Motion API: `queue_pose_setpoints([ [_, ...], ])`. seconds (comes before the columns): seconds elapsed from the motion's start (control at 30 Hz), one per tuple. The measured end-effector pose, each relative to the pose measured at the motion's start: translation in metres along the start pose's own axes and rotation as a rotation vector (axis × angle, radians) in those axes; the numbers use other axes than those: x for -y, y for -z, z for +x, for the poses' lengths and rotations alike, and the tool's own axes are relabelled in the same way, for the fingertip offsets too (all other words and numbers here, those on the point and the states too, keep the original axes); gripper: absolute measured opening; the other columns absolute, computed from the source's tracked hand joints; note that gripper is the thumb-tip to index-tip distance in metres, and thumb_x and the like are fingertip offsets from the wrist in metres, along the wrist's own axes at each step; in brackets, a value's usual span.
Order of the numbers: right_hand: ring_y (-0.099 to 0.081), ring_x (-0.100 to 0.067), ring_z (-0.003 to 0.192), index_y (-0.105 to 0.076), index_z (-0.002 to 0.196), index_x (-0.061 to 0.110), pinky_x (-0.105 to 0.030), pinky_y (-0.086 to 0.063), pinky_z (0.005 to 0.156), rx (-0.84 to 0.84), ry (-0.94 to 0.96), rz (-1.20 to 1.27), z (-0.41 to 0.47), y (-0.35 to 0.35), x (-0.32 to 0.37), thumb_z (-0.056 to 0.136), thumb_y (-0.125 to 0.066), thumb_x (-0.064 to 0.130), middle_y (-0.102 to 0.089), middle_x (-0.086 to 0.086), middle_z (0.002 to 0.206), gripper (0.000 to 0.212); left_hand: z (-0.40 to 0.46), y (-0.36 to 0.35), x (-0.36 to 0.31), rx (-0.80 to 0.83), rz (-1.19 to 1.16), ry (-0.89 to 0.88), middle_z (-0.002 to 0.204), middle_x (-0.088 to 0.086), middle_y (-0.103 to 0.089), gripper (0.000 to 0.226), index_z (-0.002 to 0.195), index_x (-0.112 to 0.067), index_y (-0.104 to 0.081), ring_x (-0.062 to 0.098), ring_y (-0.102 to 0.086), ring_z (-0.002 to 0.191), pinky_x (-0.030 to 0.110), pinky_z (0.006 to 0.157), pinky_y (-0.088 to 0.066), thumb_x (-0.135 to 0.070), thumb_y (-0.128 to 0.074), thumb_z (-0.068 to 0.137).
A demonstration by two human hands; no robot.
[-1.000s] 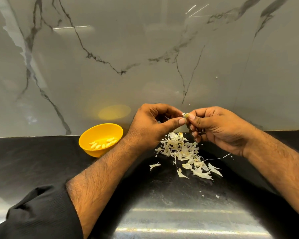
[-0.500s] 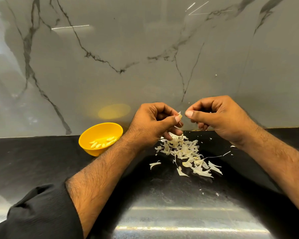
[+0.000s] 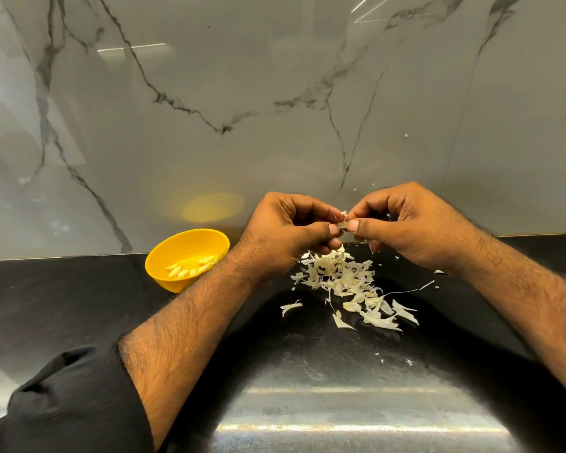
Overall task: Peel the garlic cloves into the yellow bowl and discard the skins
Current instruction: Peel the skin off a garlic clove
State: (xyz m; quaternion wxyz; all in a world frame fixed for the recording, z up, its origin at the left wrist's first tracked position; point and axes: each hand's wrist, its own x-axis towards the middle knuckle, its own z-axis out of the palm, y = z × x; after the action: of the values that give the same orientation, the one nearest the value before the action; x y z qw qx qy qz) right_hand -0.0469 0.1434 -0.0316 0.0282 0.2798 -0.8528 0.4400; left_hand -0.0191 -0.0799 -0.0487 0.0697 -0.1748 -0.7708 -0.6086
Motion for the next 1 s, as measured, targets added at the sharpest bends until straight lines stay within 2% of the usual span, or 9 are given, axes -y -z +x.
queue_pose_setpoints([
  [0.17,-0.068,-0.004,0.064,-0.078,0.092,0.029,-0.021,-0.052,0.066,0.015,0.010,-0.081,0.0002,0.0007,0.0006,0.098,-0.071,0.028,-0.074,0.008,0.075,0.010,0.0007,0.0003,-0.0015,0.000,0.022,0.002,0.090,0.020,-0.079,0.016,0.109,0.002,-0.072,0.027,-0.079,0.079,0.037,0.074,-0.067,0.003,-0.075,0.093],
  [0.3,-0.066,-0.003,0.064,-0.077,0.090,0.028,-0.020,-0.052,0.064,0.016,0.016,-0.114,0.0016,0.0010,0.0005,0.098,-0.071,0.028,-0.072,0.010,0.074,0.010,0.0014,-0.0002,-0.0011,-0.010,0.053,-0.007,0.089,0.017,-0.079,0.012,0.106,0.000,-0.073,0.023,-0.077,0.076,0.032,0.072,-0.066,0.001,-0.075,0.094],
  [0.4,-0.063,-0.002,0.061,-0.078,0.088,0.025,-0.023,-0.054,0.064,-0.002,0.011,-0.072,0.0025,-0.0002,-0.0009,0.097,-0.071,0.025,-0.071,0.010,0.070,0.011,0.0011,-0.0014,0.0001,-0.018,0.062,-0.014,0.089,0.016,-0.078,0.010,0.105,-0.002,-0.075,0.022,-0.077,0.076,0.032,0.074,-0.065,0.001,-0.073,0.096],
  [0.53,-0.061,-0.005,0.058,-0.079,0.087,0.019,-0.018,-0.052,0.059,-0.043,-0.014,0.068,0.0032,-0.0031,-0.0045,0.096,-0.072,0.021,-0.069,0.005,0.066,0.011,0.0018,-0.0024,-0.0002,-0.010,0.065,0.023,0.090,0.017,-0.079,0.011,0.107,0.000,-0.074,0.020,-0.074,0.073,0.027,0.066,-0.062,-0.006,-0.070,0.099],
  [0.7,-0.060,-0.015,0.061,-0.078,0.087,0.011,-0.034,-0.054,0.067,-0.061,-0.049,0.184,0.0045,-0.0065,-0.0077,0.094,-0.073,0.017,-0.070,-0.003,0.069,0.010,0.0022,-0.0036,0.0025,0.025,0.137,0.031,0.085,0.009,-0.077,0.013,0.105,-0.003,-0.072,0.016,-0.068,0.067,0.028,0.061,-0.055,-0.013,-0.064,0.105],
  [0.87,-0.057,-0.014,0.058,-0.078,0.085,0.011,-0.041,-0.052,0.073,-0.057,-0.075,0.216,0.0044,-0.0079,-0.0075,0.094,-0.073,0.016,-0.069,-0.004,0.068,0.012,0.0014,-0.0040,0.0048,0.094,0.203,0.043,0.081,-0.003,-0.070,0.014,0.105,-0.010,-0.068,0.015,-0.059,0.071,0.035,0.069,-0.052,-0.018,-0.057,0.109],
  [1.0,-0.057,-0.019,0.062,-0.078,0.083,0.012,-0.042,-0.052,0.071,-0.069,-0.061,0.210,0.0031,-0.0070,-0.0048,0.093,-0.072,0.015,-0.068,-0.007,0.070,0.012,-0.0003,-0.0057,0.0013,0.128,0.164,0.043,0.080,0.000,-0.066,0.016,0.103,-0.008,-0.066,0.016,-0.054,0.069,0.032,0.065,-0.049,-0.015,-0.053,0.111],
])
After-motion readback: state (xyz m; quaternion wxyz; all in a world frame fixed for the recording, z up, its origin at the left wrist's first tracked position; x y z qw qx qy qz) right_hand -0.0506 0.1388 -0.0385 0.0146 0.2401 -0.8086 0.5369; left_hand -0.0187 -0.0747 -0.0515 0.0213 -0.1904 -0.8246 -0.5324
